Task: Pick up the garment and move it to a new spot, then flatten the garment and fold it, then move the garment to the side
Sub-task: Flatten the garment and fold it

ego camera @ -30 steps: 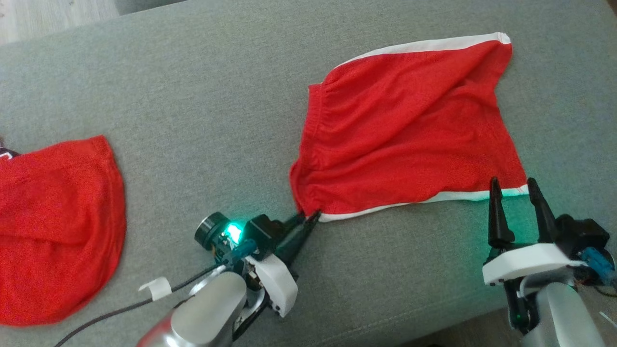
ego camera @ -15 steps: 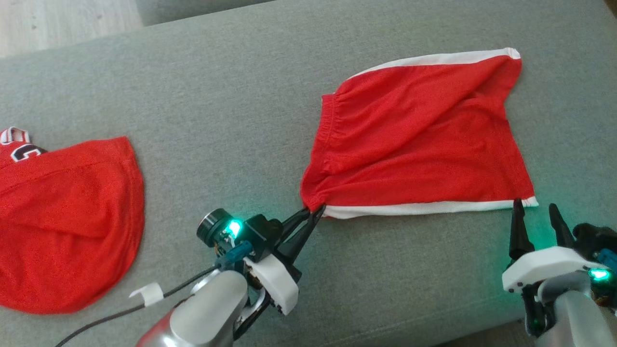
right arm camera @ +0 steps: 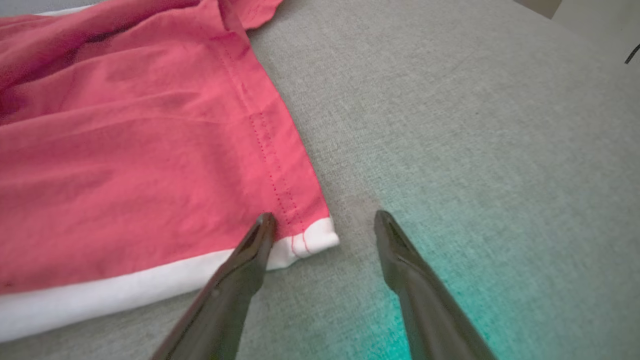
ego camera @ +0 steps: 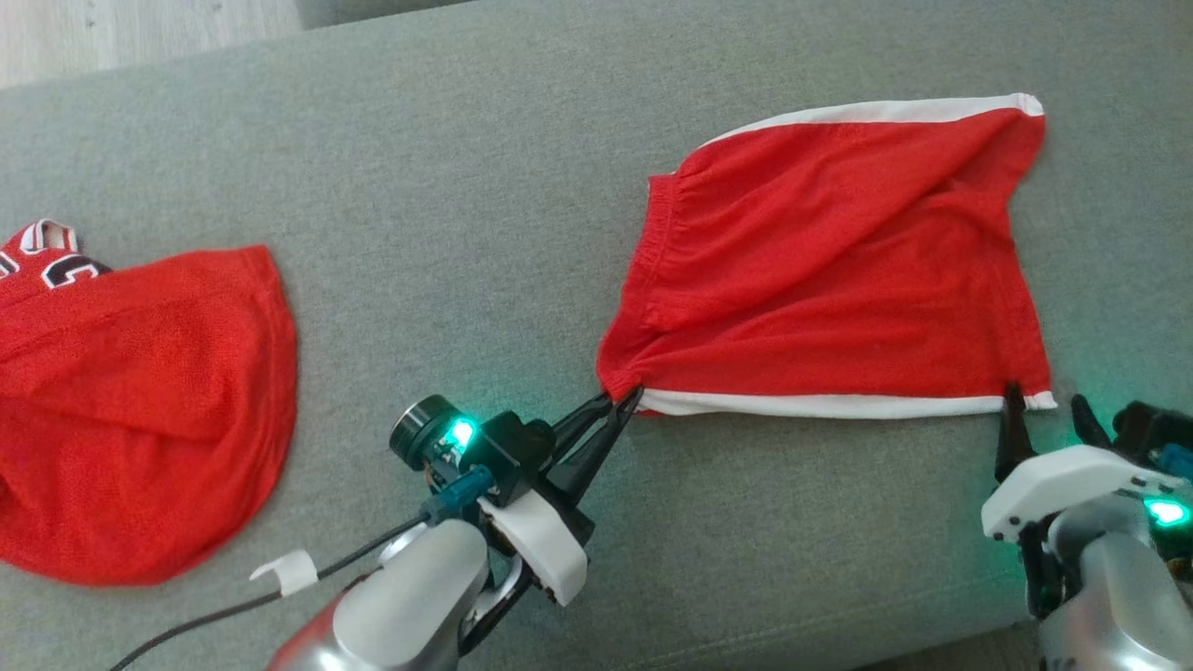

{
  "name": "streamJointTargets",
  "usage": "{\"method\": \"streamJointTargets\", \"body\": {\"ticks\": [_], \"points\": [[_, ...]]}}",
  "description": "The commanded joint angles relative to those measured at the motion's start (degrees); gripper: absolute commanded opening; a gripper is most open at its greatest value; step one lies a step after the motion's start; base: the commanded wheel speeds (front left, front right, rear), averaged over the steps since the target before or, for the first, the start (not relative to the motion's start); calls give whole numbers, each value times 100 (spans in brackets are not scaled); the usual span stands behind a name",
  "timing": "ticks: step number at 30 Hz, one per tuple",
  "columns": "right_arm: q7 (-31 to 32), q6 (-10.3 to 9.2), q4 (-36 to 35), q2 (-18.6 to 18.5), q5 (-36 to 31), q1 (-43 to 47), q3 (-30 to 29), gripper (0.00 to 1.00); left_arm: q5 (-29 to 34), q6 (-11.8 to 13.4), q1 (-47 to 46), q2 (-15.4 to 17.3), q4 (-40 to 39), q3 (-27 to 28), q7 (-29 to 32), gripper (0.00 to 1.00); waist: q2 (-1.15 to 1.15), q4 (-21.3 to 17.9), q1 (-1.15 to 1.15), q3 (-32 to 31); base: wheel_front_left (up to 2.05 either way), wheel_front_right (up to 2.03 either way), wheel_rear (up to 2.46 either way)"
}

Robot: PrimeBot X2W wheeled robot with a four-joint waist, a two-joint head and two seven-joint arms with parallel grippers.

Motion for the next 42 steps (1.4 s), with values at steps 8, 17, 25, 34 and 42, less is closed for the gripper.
{"method": "streamJointTargets", "body": {"ticks": [8,17,25,34,42], "points": [[-144,-9,83,-33,85,-287,334,0,-54,64,-153,145,-166,139,-76,0,0,-10,0,-33,0,0,0],[-374,-9,-901,-33,704,-522,913,0,-336,34,-403,324,-316,410,-14,0,0,-53,0,-411,0,0,0],[396,-9,-2389,-33,1255,-1206,1441,0,-801,-88,-1516,779,-740,755,622,0,0,-79,0,-868,0,0,0],[1162,-9,-2679,-174,1614,-2176,1621,0,-1662,-121,-2594,1221,-882,1185,1426,0,0,-65,0,-1295,0,0,0],[1622,-9,-2797,-365,1908,-1936,1654,0,-2360,-74,-2315,1379,-1352,1336,2007,0,0,110,0,-1334,0,0,0]]}}
